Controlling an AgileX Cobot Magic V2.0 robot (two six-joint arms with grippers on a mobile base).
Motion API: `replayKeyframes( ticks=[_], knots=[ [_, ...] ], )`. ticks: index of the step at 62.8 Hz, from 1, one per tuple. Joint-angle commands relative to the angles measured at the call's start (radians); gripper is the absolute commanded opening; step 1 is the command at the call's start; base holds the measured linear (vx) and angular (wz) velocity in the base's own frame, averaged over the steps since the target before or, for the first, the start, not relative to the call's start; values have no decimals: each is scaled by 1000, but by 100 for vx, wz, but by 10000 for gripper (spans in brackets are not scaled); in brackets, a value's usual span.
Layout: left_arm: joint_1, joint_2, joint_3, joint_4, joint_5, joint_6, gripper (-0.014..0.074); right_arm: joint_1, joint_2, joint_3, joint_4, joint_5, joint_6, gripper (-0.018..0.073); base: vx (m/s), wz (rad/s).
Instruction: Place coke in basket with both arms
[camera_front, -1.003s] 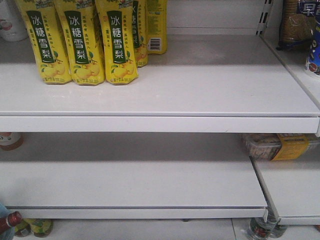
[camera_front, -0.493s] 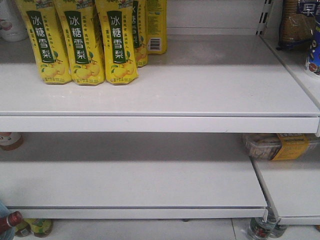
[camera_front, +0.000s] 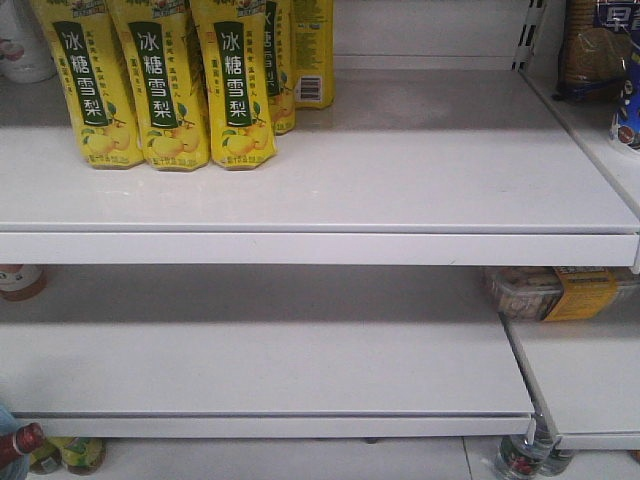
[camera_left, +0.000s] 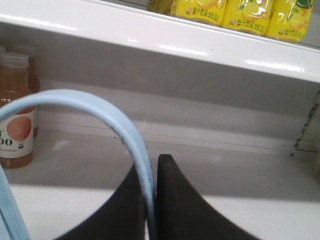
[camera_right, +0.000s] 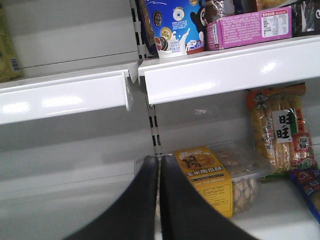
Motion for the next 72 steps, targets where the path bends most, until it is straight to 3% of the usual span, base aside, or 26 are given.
replayKeyframes(
  ticks=[1,72],
  knots=[
    [1,-21,3,41,-140,34,-6,2,-17,11,-2,-83,0,-2,0,0],
    [1,-21,3,41,-140,34,-6,2,-17,11,-2,-78,0,-2,0,0]
  ],
)
